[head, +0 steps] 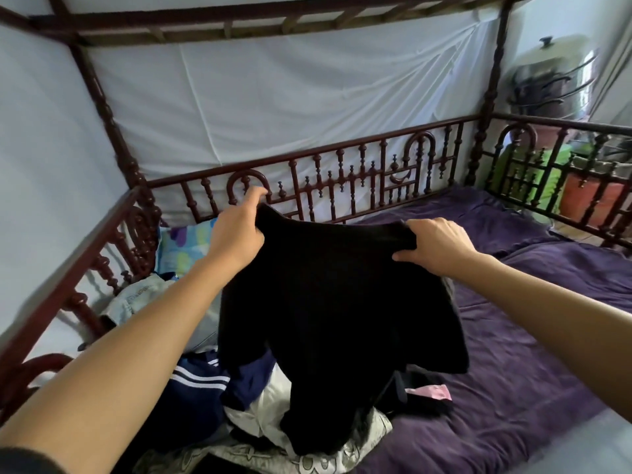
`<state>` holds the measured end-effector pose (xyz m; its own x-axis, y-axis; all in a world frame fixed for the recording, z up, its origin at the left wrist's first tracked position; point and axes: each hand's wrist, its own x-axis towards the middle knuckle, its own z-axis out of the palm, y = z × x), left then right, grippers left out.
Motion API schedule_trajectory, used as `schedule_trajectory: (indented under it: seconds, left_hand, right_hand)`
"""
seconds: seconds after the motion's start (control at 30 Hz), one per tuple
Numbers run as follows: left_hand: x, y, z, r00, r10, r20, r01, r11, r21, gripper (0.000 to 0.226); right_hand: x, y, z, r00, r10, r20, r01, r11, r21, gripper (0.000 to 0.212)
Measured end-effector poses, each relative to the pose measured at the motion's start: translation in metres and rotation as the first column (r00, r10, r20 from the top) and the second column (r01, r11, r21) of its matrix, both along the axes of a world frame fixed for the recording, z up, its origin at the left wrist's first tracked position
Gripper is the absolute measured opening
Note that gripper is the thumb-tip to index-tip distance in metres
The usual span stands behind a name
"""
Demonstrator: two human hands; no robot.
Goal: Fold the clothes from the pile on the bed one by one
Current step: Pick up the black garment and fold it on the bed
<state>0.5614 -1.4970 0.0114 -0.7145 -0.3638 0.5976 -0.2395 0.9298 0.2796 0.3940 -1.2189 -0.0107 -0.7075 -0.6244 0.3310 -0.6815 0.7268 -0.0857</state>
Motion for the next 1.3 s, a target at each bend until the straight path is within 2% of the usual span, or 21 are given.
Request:
schedule_trajectory:
  seconds: [0.07, 0.13, 0.23, 0.3, 0.37, 0.4, 0.5, 0.57, 0.63, 0.7, 0.8, 0.87, 0.93, 1.07, 1.13, 1.2, 1.3]
  left_hand:
    - [-0.007, -0.004, 0.008, 0.996, 0.089, -0.026, -0.091, 0.989, -0.121, 0.037]
    - [-0.020, -0.007, 0.008, 0.991, 0.107, -0.078, -0.112, 0.992, -0.055, 0.019]
    - [-0.051, 0.001, 0.012, 0.972, 0.137, -0.189, -0.116, 0.986, 0.119, 0.022]
    - [-0.072, 0.011, 0.020, 0.968, 0.115, -0.224, -0.097, 0.991, 0.090, 0.021]
    - [-0.090, 0.022, 0.032, 0.978, 0.051, -0.203, -0.070, 0.994, -0.086, 0.019]
    - [-0.099, 0.027, 0.039, 0.983, 0.011, -0.185, -0.046, 0.981, -0.186, 0.021]
    - [-0.132, 0.044, 0.051, 0.990, -0.078, -0.120, 0.023, 0.917, -0.398, 0.033]
    - [-0.161, 0.057, 0.048, 0.992, -0.101, -0.075, 0.059, 0.898, -0.436, 0.033]
    - [-0.192, 0.071, 0.040, 0.995, -0.094, -0.033, 0.072, 0.910, -0.409, 0.035]
    - [-0.224, 0.085, 0.033, 0.997, -0.073, 0.024, 0.077, 0.925, -0.372, 0.036]
    - [-0.276, 0.110, 0.020, 0.993, -0.018, 0.115, 0.056, 0.939, -0.338, 0.024]
    - [-0.309, 0.127, 0.009, 0.988, 0.008, 0.152, 0.043, 0.943, -0.330, 0.020]
    - [-0.342, 0.141, -0.004, 0.981, 0.023, 0.195, 0.047, 0.937, -0.346, 0.019]
    - [-0.408, 0.172, -0.031, 0.960, -0.006, 0.281, 0.091, 0.952, -0.291, 0.017]
    - [-0.445, 0.191, -0.045, 0.947, -0.063, 0.315, 0.146, 0.958, -0.248, 0.032]
    - [-0.487, 0.211, -0.058, 0.920, -0.140, 0.366, 0.229, 0.950, -0.211, 0.038]
    - [-0.560, 0.246, -0.083, 0.860, -0.264, 0.436, 0.354, 0.925, -0.140, 0.023]
  right_hand:
    - [-0.008, 0.008, 0.001, 0.983, -0.034, 0.180, 0.059, 0.990, -0.131, 0.037]
    - [-0.016, 0.019, -0.001, 0.929, -0.020, 0.368, 0.142, 0.941, -0.306, 0.032]
    - [-0.024, 0.038, 0.002, 0.909, 0.019, 0.417, 0.190, 0.870, -0.455, 0.035]
    - [-0.032, 0.057, 0.011, 0.946, -0.042, 0.322, 0.192, 0.874, -0.447, 0.031]
    - [-0.045, 0.083, 0.021, 0.969, -0.120, 0.218, 0.200, 0.896, -0.396, 0.040]
    - [-0.052, 0.097, 0.026, 0.966, -0.141, 0.216, 0.215, 0.903, -0.371, 0.045]
    - [-0.074, 0.139, 0.040, 0.921, -0.053, 0.387, 0.203, 0.912, -0.358, 0.062]
    - [-0.092, 0.162, 0.044, 0.864, 0.041, 0.502, 0.191, 0.895, -0.403, 0.062]
    - [-0.110, 0.181, 0.042, 0.804, 0.122, 0.582, 0.191, 0.874, -0.448, 0.047]
    - [-0.131, 0.199, 0.032, 0.770, 0.184, 0.611, 0.180, 0.856, -0.484, 0.044]
    - [-0.171, 0.226, 0.003, 0.724, 0.243, 0.645, 0.201, 0.821, -0.535, 0.038]
    - [-0.192, 0.240, -0.021, 0.742, 0.247, 0.623, 0.195, 0.810, -0.553, 0.023]
    - [-0.211, 0.252, -0.043, 0.799, 0.199, 0.567, 0.171, 0.829, -0.532, 0.018]
    - [-0.251, 0.279, -0.080, 0.868, 0.091, 0.489, 0.174, 0.866, -0.470, 0.024]
    - [-0.275, 0.294, -0.096, 0.873, 0.054, 0.484, 0.205, 0.861, -0.465, 0.027]
    - [-0.306, 0.314, -0.116, 0.865, -0.009, 0.501, 0.262, 0.860, -0.437, 0.020]
    - [-0.357, 0.349, -0.144, 0.829, -0.135, 0.543, 0.371, 0.859, -0.354, 0.017]
